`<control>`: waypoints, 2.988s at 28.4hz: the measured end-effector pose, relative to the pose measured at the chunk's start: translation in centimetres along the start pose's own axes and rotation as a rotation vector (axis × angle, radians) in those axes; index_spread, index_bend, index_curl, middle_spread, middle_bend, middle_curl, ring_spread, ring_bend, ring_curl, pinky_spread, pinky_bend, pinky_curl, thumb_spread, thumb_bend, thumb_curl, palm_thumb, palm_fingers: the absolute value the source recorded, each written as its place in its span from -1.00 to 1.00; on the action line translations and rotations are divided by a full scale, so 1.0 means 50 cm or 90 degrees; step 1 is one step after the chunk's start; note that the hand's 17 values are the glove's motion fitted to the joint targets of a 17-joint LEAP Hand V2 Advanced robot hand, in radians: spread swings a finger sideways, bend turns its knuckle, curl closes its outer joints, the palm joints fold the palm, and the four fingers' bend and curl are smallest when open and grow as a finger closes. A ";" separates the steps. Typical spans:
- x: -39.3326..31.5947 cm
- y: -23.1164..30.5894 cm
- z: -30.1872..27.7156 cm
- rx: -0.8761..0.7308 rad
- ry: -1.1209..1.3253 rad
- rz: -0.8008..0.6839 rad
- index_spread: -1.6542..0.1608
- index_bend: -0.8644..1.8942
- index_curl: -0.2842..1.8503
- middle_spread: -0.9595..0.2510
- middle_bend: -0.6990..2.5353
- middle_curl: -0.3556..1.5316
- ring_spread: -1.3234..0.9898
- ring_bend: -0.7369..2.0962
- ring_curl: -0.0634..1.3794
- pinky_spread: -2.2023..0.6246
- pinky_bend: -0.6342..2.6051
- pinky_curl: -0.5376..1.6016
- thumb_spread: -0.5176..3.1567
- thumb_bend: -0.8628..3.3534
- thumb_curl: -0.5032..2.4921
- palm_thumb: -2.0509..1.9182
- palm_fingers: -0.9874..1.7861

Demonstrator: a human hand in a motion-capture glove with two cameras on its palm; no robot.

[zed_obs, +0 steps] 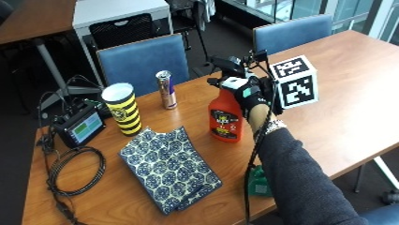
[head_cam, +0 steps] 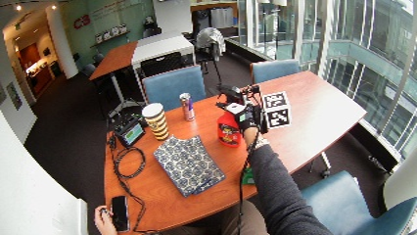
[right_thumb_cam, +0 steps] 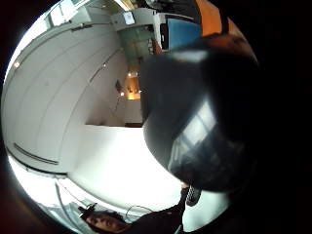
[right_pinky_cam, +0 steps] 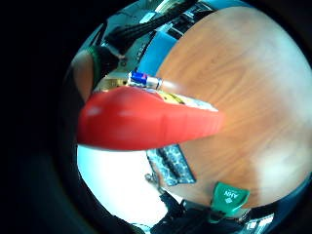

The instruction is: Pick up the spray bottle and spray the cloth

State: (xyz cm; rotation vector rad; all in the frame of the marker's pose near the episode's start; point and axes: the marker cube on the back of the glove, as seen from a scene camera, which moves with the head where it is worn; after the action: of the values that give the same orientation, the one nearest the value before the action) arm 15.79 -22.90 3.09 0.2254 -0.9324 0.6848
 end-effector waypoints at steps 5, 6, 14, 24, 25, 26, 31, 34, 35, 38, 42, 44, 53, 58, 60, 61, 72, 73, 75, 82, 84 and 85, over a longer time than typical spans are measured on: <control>0.010 -0.005 0.007 -0.060 -0.010 0.042 0.46 -0.18 -0.37 0.19 -0.37 -0.17 0.00 -0.25 -0.40 0.63 -0.56 -0.29 -0.29 -0.60 -0.37 0.50 0.41; 0.014 -0.006 0.008 -0.069 -0.016 0.051 0.45 -0.17 -0.37 0.19 -0.38 -0.17 -0.01 -0.24 -0.39 0.63 -0.55 -0.29 -0.29 -0.60 -0.37 0.50 0.41; 0.029 -0.008 0.018 -0.118 0.009 0.040 0.47 -0.21 -0.35 0.17 -0.38 -0.17 -0.04 -0.20 -0.37 0.57 -0.51 -0.30 -0.32 -0.60 -0.35 0.52 0.50; 0.005 -0.017 0.020 -0.117 0.091 -0.031 0.47 -0.20 -0.32 0.18 -0.30 -0.11 -0.06 -0.20 -0.33 0.45 -0.49 -0.23 -0.45 -0.60 -0.29 0.56 0.63; 0.001 -0.018 0.022 -0.117 0.092 -0.040 0.47 -0.20 -0.32 0.17 -0.29 -0.10 -0.06 -0.20 -0.33 0.45 -0.49 -0.22 -0.46 -0.60 -0.29 0.56 0.63; -0.003 -0.018 0.023 -0.116 0.092 -0.048 0.47 -0.20 -0.31 0.17 -0.29 -0.10 -0.06 -0.20 -0.33 0.45 -0.48 -0.22 -0.46 -0.60 -0.29 0.55 0.64; -0.019 -0.022 0.020 -0.070 0.091 -0.098 0.48 -0.20 -0.29 0.19 -0.27 -0.07 -0.06 -0.17 -0.30 0.42 -0.44 -0.19 -0.49 -0.61 -0.27 0.54 0.70; -0.034 -0.027 0.019 -0.049 0.086 -0.124 0.48 -0.17 -0.27 0.19 -0.25 -0.06 -0.07 -0.15 -0.29 0.39 -0.44 -0.19 -0.51 -0.61 -0.26 0.53 0.73; -0.039 -0.028 0.019 -0.050 0.083 -0.130 0.48 -0.16 -0.27 0.20 -0.24 -0.06 -0.07 -0.15 -0.28 0.39 -0.44 -0.18 -0.52 -0.61 -0.25 0.52 0.74; -0.055 -0.030 0.019 -0.053 0.077 -0.142 0.48 -0.15 -0.26 0.19 -0.23 -0.05 -0.07 -0.13 -0.27 0.38 -0.43 -0.17 -0.53 -0.61 -0.24 0.52 0.73; -0.071 -0.029 0.020 -0.050 0.073 -0.152 0.48 -0.14 -0.24 0.20 -0.22 -0.05 -0.07 -0.12 -0.26 0.36 -0.42 -0.16 -0.54 -0.61 -0.23 0.51 0.72; -0.078 -0.029 0.021 -0.052 0.069 -0.157 0.48 -0.13 -0.24 0.20 -0.21 -0.04 -0.07 -0.11 -0.26 0.36 -0.41 -0.16 -0.55 -0.61 -0.23 0.51 0.72; -0.086 -0.039 0.026 -0.061 0.058 -0.168 0.49 -0.13 -0.22 0.21 -0.20 -0.04 -0.07 -0.08 -0.24 0.35 -0.40 -0.14 -0.56 -0.61 -0.21 0.50 0.70; -0.052 -0.049 0.009 -0.051 0.058 -0.151 0.50 -0.12 -0.21 0.20 -0.19 -0.04 -0.07 -0.08 -0.24 0.35 -0.39 -0.14 -0.56 -0.60 -0.19 0.51 0.70; -0.024 -0.049 -0.003 -0.041 0.059 -0.137 0.50 -0.12 -0.21 0.20 -0.19 -0.04 -0.07 -0.08 -0.24 0.35 -0.39 -0.14 -0.56 -0.60 -0.19 0.51 0.70; -0.006 -0.047 -0.010 -0.035 0.060 -0.129 0.50 -0.12 -0.21 0.20 -0.19 -0.04 -0.07 -0.08 -0.24 0.35 -0.39 -0.14 -0.56 -0.60 -0.19 0.51 0.70; 0.030 -0.046 -0.021 -0.060 0.090 -0.084 0.50 -0.12 -0.20 0.21 -0.18 -0.04 -0.06 -0.08 -0.25 0.40 -0.39 -0.14 -0.55 -0.60 -0.17 0.51 0.68; 0.023 -0.043 -0.019 -0.074 0.101 -0.081 0.50 -0.12 -0.20 0.21 -0.18 -0.04 -0.06 -0.08 -0.25 0.39 -0.39 -0.14 -0.55 -0.60 -0.17 0.51 0.68; 0.005 -0.037 -0.016 -0.107 0.124 -0.079 0.50 -0.12 -0.20 0.21 -0.18 -0.04 -0.06 -0.08 -0.25 0.40 -0.39 -0.14 -0.55 -0.60 -0.17 0.51 0.68; -0.099 -0.021 -0.020 -0.240 0.228 -0.114 0.51 -0.12 -0.20 0.22 -0.18 -0.05 -0.06 -0.08 -0.25 0.40 -0.39 -0.14 -0.55 -0.60 -0.16 0.51 0.68; -0.126 -0.015 -0.021 -0.264 0.269 -0.115 0.51 -0.12 -0.20 0.22 -0.18 -0.05 -0.05 -0.08 -0.25 0.39 -0.39 -0.15 -0.55 -0.61 -0.16 0.51 0.68; -0.136 -0.013 -0.019 -0.274 0.291 -0.114 0.51 -0.12 -0.19 0.22 -0.18 -0.05 -0.05 -0.08 -0.25 0.39 -0.39 -0.15 -0.55 -0.61 -0.16 0.51 0.68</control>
State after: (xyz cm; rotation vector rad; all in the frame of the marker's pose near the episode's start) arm 14.06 -25.98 -2.86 -0.2222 -0.5892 0.3338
